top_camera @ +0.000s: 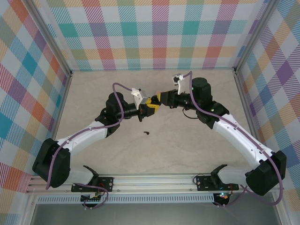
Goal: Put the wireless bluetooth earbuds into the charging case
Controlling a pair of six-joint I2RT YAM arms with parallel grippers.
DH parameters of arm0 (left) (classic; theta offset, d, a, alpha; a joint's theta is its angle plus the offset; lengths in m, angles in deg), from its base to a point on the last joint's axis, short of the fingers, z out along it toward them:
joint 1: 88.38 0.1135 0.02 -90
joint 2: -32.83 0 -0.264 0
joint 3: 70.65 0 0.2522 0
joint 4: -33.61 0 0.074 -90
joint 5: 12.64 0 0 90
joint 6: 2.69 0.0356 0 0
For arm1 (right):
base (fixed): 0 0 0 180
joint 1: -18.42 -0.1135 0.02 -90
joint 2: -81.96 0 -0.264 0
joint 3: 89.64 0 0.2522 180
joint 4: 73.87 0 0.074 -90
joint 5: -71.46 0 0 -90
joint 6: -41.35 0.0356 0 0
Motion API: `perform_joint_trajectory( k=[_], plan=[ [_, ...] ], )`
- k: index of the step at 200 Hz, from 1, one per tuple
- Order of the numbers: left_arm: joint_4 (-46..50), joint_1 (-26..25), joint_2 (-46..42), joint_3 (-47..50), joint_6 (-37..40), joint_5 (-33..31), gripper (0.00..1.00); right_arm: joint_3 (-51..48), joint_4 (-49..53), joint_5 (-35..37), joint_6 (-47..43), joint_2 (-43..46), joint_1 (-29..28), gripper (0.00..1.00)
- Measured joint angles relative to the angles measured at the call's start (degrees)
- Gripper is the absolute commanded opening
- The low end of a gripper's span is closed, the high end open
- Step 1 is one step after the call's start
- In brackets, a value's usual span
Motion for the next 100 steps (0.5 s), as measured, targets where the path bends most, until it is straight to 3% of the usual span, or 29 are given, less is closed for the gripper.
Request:
perform_joint_trajectory(
  k=[100],
  plan=[
    [0.00,0.00,-0.04,0.00,-0.04,0.02,0.13,0.00,-0.39,-0.04,0.02,-1.09,-0.09,0.26]
  ],
)
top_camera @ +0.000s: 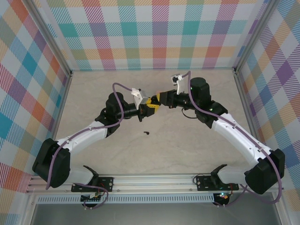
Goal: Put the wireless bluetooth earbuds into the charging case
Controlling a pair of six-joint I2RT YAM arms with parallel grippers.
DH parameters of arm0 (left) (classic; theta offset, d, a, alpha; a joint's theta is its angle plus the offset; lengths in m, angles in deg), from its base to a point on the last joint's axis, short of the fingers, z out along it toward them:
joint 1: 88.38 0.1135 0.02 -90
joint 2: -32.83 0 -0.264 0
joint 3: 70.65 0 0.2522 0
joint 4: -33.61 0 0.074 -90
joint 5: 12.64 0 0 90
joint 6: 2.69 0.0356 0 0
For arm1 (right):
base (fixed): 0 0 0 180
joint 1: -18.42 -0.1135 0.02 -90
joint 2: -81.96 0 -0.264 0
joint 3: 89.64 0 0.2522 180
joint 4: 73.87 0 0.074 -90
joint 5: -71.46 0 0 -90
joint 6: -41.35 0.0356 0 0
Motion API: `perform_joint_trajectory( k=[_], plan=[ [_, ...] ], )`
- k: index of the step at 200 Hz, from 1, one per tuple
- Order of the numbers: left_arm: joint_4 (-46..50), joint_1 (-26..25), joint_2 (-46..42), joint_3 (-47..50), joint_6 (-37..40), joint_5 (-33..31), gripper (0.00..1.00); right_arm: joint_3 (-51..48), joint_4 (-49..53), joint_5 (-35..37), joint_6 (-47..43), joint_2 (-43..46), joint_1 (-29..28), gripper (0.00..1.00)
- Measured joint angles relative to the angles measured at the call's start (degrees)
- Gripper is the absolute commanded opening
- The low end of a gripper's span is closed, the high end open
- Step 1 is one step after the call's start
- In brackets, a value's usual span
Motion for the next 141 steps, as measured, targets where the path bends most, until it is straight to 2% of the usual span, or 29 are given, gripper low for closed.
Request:
perform_joint_trajectory(
  k=[141],
  plan=[
    [0.04,0.00,0.00,0.00,-0.42,0.00,0.12,0.00,-0.02,0.04,0.00,-0.52,-0.07,0.26]
  ],
)
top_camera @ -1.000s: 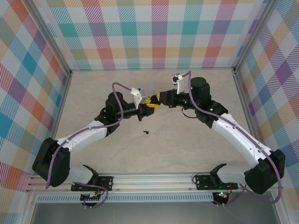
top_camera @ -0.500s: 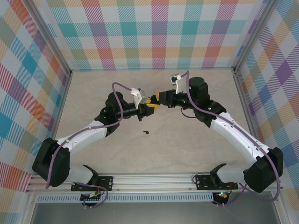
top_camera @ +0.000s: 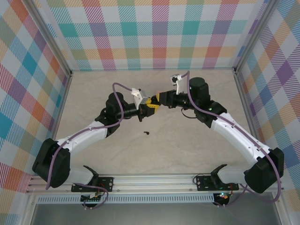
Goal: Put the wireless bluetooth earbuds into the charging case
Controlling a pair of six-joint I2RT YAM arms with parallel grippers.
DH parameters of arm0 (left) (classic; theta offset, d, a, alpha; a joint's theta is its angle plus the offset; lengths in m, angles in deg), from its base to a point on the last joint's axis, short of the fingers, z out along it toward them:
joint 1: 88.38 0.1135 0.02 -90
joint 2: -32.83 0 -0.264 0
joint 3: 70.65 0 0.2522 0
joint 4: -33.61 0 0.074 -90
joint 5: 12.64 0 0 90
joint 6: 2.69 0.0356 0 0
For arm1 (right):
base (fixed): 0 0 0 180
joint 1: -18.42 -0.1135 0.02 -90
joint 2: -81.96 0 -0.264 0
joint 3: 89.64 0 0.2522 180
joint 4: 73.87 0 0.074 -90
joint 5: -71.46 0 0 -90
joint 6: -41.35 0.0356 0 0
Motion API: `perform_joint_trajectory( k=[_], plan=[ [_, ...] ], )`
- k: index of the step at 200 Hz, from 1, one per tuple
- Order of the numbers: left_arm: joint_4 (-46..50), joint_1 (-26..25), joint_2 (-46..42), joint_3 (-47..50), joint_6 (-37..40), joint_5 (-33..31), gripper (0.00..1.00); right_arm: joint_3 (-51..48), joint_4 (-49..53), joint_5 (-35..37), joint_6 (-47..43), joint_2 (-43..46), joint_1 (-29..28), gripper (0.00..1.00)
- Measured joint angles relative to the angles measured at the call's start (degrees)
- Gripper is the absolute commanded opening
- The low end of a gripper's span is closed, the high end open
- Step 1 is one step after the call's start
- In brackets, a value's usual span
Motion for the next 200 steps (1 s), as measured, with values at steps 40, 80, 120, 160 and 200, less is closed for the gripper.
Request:
perform_joint_trajectory(
  k=[40,80,120,160,200],
  plan=[
    [0.07,0.00,0.00,0.00,-0.50,-0.15,0.12,-0.13,-0.07,0.09,0.00,0.00,-0.11,0.26],
    [0.46,0.00,0.00,0.00,-1.20,-0.46,0.12,-0.42,-0.35,0.48,-0.02,0.00,-0.31,0.26],
    [0.68,0.00,0.00,0.00,-1.31,-0.74,0.12,-0.44,-0.35,0.90,-0.04,0.00,-0.48,0.26],
    [1.79,-0.02,0.00,-0.20,-1.31,-1.73,0.12,-0.44,0.26,1.38,-0.92,0.00,-1.53,0.26],
    [2.05,-0.02,0.00,-0.50,-1.31,-1.75,0.12,-0.50,1.16,2.38,-1.36,-0.44,-2.10,0.26]
  ],
)
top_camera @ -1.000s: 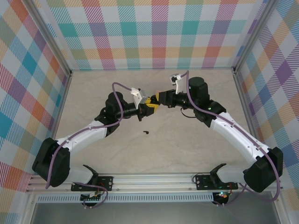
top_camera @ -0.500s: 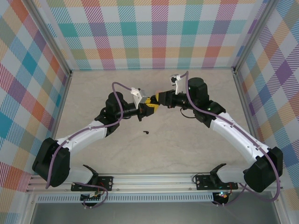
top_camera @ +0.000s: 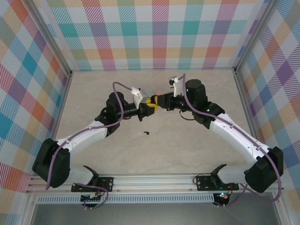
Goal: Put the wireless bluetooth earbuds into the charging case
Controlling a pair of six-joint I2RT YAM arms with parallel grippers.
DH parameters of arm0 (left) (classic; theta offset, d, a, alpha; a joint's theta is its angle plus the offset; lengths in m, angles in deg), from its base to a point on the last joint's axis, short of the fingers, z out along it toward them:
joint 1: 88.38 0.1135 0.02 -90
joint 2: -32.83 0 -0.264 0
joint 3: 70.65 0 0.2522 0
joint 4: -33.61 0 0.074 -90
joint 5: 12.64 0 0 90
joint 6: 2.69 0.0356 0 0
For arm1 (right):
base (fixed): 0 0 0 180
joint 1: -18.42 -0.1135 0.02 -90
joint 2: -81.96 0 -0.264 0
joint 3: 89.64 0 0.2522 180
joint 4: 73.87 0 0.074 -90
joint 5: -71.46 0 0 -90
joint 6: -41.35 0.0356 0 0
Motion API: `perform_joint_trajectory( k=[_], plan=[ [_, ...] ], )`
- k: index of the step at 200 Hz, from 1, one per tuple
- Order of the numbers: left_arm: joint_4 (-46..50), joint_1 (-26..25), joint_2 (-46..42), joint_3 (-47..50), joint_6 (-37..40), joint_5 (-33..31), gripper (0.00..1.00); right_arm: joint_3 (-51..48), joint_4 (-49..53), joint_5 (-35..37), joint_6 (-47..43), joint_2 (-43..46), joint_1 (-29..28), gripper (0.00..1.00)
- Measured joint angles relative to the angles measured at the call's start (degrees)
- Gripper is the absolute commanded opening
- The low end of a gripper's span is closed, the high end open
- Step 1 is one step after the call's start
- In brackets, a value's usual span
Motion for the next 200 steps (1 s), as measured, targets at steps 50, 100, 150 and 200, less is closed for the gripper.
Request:
perform_joint_trajectory(
  k=[50,100,150,200],
  plan=[
    [0.87,0.00,0.02,-0.04,0.02,-0.48,0.12,-0.13,0.22,1.55,0.02,-0.20,-0.09,0.25],
    [2.91,0.00,0.07,-0.11,-0.15,-1.11,0.12,-0.13,0.39,3.85,0.02,1.03,-0.09,0.25],
    [2.54,-0.04,0.31,-0.20,-3.23,-1.99,0.12,-1.20,-3.26,6.54,0.48,1.88,-0.09,0.24],
    [0.09,-1.01,0.44,-0.20,-6.05,-3.06,0.12,-3.08,-7.26,7.96,1.73,2.10,-0.26,0.24]
  ],
)
